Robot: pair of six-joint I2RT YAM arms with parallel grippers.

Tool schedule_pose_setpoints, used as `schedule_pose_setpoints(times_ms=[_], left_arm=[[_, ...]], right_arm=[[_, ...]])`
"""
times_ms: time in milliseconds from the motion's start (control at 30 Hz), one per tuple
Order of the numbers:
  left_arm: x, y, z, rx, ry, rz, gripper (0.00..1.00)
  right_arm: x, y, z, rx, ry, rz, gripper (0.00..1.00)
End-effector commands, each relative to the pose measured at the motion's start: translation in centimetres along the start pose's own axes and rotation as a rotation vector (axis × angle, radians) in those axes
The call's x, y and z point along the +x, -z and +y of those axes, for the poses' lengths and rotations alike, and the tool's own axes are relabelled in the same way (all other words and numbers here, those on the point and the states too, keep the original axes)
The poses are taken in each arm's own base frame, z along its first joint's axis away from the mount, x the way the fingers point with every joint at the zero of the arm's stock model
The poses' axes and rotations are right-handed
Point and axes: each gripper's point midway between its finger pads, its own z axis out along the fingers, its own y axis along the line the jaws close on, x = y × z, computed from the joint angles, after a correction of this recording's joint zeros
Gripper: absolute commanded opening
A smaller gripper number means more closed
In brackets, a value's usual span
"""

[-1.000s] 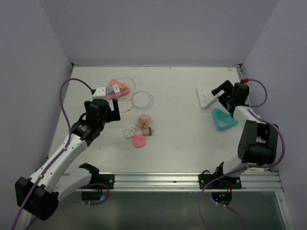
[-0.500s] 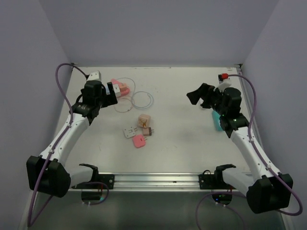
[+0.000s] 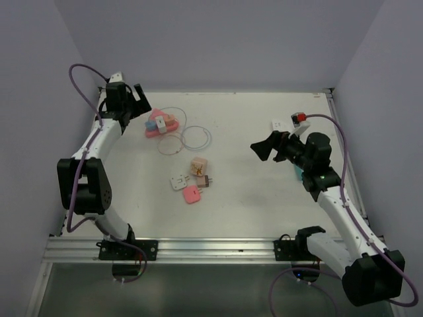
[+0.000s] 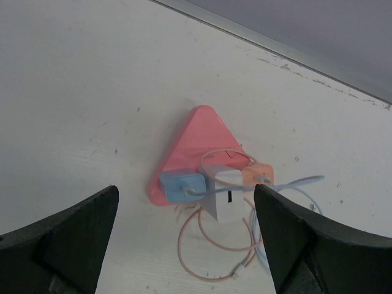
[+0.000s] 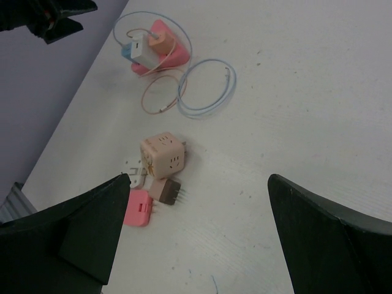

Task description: Pull the plug off the socket

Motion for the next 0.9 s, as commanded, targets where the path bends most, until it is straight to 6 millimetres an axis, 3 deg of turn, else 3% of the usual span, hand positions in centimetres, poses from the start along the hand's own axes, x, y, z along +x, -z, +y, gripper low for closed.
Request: schedule_pose_setpoints(times_ms=[0,133,300,500,633,867], left_arm=[[-4.4,-2.7,-0.8,0.103,0.015,-0.097,0.94],[-3.2,-7.3,0.1,0.155,0.008,-0.057,0.87],[-2.3,-10.7,0.7,0.204,0.006,-0.036,0.74],[2.3,-14.1,1.2,0.245,0.039,0.069,0.63],[4.3,-14.0,0.8,0.287,0.094,0.098,0.49],[7.3,-10.4,0.7,0.297,0.274,0.113,0.49]], right_arm=[[-0.9,0.3,1.7,-0.075,0.074,-0.049,0.99],[-0.7,0.3,2.7,-0.132,0.089,-0.042,0.99],[-0.1,0.0,2.9,-0.157,0.103,-0.024,0.99],[0.5,-0.6,2.2,-0.137,0.101,-0.002,0.99],[0.7,-0.9,2.1,-0.136,0.1,0.008,0.99],[1.1,-1.4,1.7,-0.127,0.089,0.023,0.99]])
